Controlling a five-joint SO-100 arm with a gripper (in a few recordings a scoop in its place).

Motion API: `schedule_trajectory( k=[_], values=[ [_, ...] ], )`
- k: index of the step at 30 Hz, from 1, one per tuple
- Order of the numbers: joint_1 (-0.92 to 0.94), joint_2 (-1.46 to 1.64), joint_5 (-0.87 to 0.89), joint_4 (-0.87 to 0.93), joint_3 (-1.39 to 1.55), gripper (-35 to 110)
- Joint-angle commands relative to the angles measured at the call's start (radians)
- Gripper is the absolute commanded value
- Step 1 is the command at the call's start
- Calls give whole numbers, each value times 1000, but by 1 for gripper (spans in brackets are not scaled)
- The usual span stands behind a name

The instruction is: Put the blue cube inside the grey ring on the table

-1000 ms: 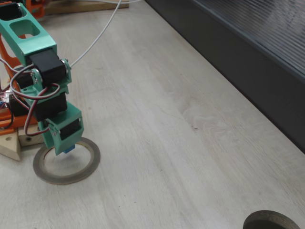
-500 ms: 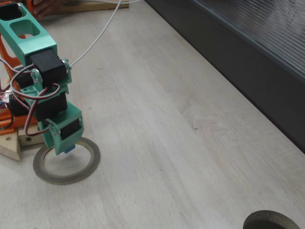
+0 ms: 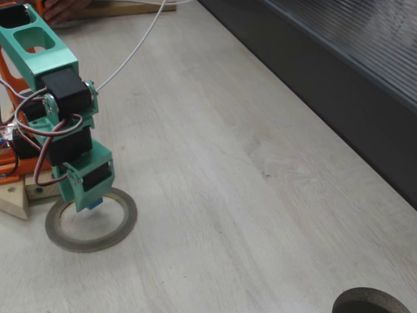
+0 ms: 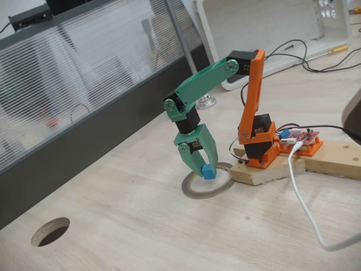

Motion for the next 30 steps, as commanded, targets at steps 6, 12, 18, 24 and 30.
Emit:
schedule_trajectory(
  k=[6, 12, 18, 24, 30],
  values=[
    [6, 23, 9, 18, 6, 8],
    [14, 21, 8, 20, 8, 26],
    [14, 21, 8, 21, 8, 29],
    [14, 21, 8, 21, 8, 29],
    [8, 23, 8, 55, -9, 29]
  ],
)
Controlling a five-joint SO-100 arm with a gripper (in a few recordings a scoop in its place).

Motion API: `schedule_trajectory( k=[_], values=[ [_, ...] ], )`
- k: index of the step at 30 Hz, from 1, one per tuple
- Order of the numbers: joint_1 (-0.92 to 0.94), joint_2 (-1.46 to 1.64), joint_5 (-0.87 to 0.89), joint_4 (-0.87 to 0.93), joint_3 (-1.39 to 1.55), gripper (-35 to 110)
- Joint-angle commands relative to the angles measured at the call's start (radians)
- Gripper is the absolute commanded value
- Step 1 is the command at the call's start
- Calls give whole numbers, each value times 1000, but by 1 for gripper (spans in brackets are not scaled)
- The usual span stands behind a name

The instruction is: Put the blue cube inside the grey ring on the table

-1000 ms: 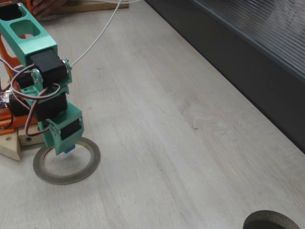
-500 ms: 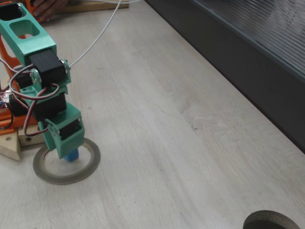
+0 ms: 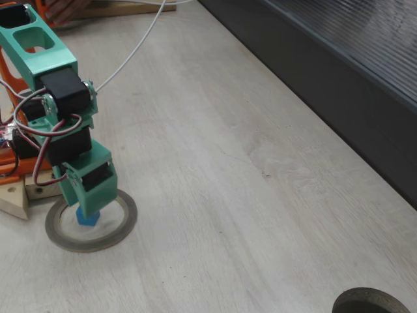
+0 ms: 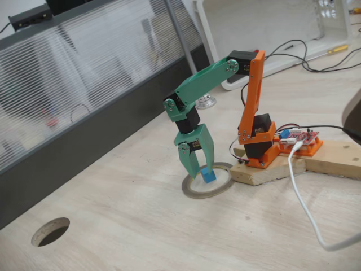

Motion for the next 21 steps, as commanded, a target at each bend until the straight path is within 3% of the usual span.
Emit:
schedule_trajectory(
  k=[1, 13, 21],
  values=[
    [14, 32, 8, 74, -11, 29],
    [12, 40, 8, 164, -124, 29],
    [17, 38, 8, 431, -328, 29]
  ],
)
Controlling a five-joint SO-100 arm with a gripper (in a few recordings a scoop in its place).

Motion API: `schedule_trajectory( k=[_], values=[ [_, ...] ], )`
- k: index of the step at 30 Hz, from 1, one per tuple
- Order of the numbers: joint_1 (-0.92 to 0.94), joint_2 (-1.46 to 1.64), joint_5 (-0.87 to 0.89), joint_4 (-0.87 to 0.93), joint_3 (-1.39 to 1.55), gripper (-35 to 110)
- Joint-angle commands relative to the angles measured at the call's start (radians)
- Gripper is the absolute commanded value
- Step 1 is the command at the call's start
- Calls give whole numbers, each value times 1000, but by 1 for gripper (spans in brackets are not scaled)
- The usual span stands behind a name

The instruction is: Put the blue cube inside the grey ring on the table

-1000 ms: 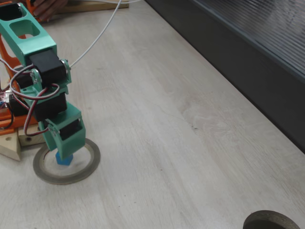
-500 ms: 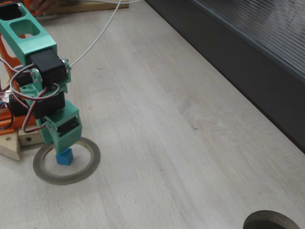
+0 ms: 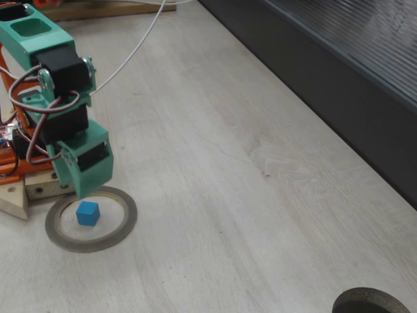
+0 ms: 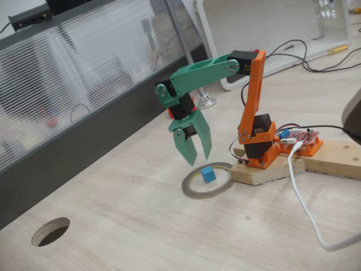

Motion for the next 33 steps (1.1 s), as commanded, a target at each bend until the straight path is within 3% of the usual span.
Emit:
schedule_trajectory(
  k=[1, 19, 27, 33],
  values=[
    [12, 31, 8, 109, -97, 29],
    [14, 31, 8, 141, -114, 27],
    [14, 29, 11, 138, -114, 1],
    [15, 20, 11, 138, -114, 0]
  ],
)
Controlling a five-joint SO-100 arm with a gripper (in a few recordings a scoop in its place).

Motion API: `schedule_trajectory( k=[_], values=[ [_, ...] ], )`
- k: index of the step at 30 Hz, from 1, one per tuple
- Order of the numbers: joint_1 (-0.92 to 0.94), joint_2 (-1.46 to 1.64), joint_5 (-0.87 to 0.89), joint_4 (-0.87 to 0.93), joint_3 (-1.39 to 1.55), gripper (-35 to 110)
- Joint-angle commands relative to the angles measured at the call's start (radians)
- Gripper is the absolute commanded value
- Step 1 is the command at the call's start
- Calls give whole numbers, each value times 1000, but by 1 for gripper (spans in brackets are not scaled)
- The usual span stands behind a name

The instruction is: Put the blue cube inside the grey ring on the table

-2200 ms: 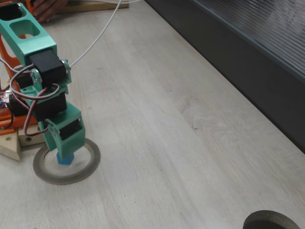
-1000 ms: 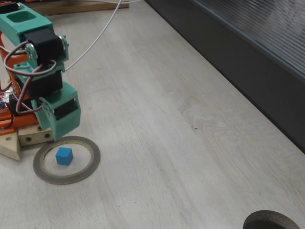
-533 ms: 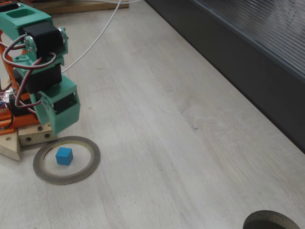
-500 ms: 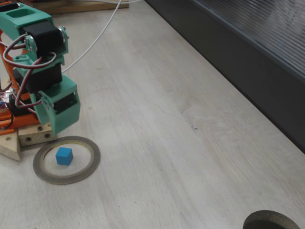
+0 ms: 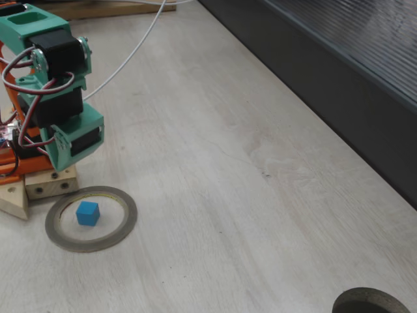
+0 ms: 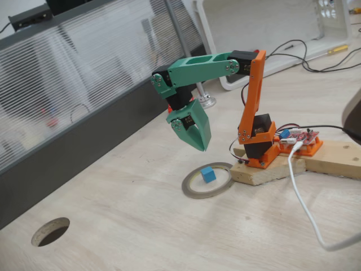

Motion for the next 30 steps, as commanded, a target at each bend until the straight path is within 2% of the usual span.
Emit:
schedule_trajectory(
  k=[1, 15, 22, 30],
  values=[
    [8, 18, 11, 20, -15, 0],
    [8, 17, 12, 21, -9, 0],
    [9, 31, 14, 21, 230, 0],
    [3, 31, 14, 20, 259, 0]
  ],
)
